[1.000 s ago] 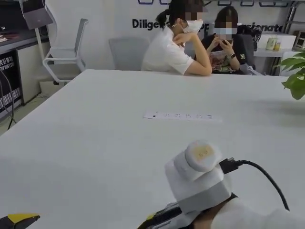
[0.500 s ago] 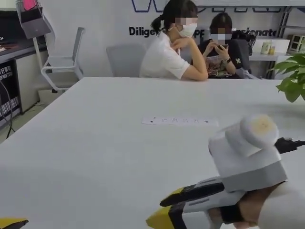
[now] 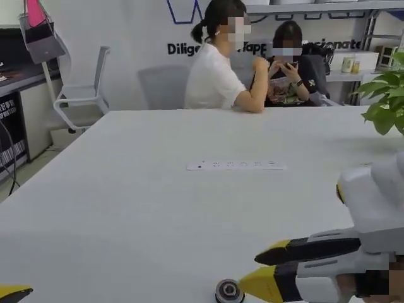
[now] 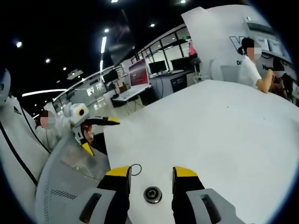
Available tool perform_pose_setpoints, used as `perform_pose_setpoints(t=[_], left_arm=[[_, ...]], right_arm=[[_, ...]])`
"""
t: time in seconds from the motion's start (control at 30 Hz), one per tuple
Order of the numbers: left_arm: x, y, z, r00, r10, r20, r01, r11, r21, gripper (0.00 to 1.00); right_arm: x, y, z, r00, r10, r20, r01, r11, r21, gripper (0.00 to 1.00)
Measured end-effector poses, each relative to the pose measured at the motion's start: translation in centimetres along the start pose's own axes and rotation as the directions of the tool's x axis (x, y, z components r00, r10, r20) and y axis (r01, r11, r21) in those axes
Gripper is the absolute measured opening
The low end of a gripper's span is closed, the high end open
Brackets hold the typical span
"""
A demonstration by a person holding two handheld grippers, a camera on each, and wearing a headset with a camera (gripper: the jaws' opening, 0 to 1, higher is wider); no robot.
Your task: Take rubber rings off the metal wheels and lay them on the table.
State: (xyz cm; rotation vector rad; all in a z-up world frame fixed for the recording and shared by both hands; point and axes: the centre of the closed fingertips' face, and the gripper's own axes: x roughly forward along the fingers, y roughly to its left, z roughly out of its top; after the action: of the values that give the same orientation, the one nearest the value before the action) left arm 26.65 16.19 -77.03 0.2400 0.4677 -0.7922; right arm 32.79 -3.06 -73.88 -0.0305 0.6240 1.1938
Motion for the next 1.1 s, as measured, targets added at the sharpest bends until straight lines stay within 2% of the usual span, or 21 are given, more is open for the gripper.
perform_pose_setpoints(t=[0.2,0.37,0.5,0.67,0.9,1.0,1.1], left_arm=[[0.2,-0.1,1.2,0.9999,-0.013,0.0,0.013,0.999,0.039,0.98],[0.5,0.1,2.1,0.9997,-0.021,-0.014,0.022,0.997,0.08,0.97],[0.7,0.3,2.8,0.9996,-0.026,-0.011,0.026,0.995,0.094,0.97],[1.1,0.1,3.7,0.9992,-0.041,-0.007,0.041,0.993,0.108,0.96],[1.8,0.1,4.6,0.9981,-0.049,-0.037,0.054,0.988,0.144,0.93],[2.4,0.3,5.0,0.9982,-0.04,-0.044,0.047,0.985,0.167,0.89],[3.0,-0.2,5.8,0.9974,-0.065,-0.031,0.069,0.981,0.181,0.9]], right_arm=[[-1.2,-0.9,-0.5,0.9991,-0.036,0.022,0.035,0.999,0.021,0.33],[-1.8,-1.8,-1.7,0.9979,-0.064,0.014,0.063,0.997,0.038,0.33],[-2.1,-2.3,-2.7,0.9967,-0.082,0.005,0.081,0.995,0.05,0.33],[-2.4,-2.5,-3.4,0.9961,-0.088,0.006,0.088,0.994,0.067,0.33],[-2.4,-2.9,-4.4,0.9959,-0.091,0.002,0.09,0.993,0.077,0.33],[-2.0,-3.1,-5.0,0.9965,-0.084,0.008,0.083,0.993,0.078,0.33],[-1.4,-3.0,-5.6,0.9978,-0.066,0.007,0.065,0.994,0.087,0.34]])
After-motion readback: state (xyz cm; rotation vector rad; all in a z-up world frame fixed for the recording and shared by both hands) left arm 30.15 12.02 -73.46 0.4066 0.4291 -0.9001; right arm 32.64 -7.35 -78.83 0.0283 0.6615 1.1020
